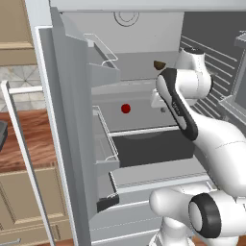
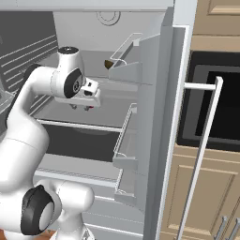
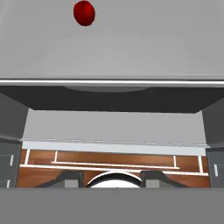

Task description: Pick the kiwi and apple from the fridge and place them inside the tupperware on the counter.

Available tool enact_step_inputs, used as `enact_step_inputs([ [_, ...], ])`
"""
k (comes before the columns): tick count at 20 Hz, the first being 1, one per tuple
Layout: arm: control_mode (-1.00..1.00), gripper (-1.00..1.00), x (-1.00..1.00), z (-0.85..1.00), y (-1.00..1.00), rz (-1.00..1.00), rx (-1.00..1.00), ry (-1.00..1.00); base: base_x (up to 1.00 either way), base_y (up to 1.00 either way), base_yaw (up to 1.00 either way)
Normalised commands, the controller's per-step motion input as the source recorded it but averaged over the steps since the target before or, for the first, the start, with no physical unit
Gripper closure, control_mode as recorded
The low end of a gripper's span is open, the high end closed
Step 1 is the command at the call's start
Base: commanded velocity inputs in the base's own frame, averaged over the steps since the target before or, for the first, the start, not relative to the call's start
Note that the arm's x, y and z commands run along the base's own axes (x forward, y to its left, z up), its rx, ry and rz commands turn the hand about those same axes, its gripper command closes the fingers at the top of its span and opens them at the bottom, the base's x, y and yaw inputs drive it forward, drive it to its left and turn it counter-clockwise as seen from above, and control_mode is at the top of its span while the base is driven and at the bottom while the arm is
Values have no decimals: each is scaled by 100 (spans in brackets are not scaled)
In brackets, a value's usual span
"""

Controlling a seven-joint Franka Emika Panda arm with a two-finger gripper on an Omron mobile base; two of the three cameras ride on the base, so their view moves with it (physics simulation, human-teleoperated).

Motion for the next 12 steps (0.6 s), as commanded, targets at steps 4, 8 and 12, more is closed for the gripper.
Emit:
enact_step_inputs([
  [4, -100, -100, -13, -3, 11, 3, 0, -4, 0, 0, 0],
  [8, -100, -100, -11, -33, 21, 9, 0, 13, 0, 0, 0],
  [12, -100, -100, 2, -22, 30, 1, 0, -21, 0, 0, 0],
])
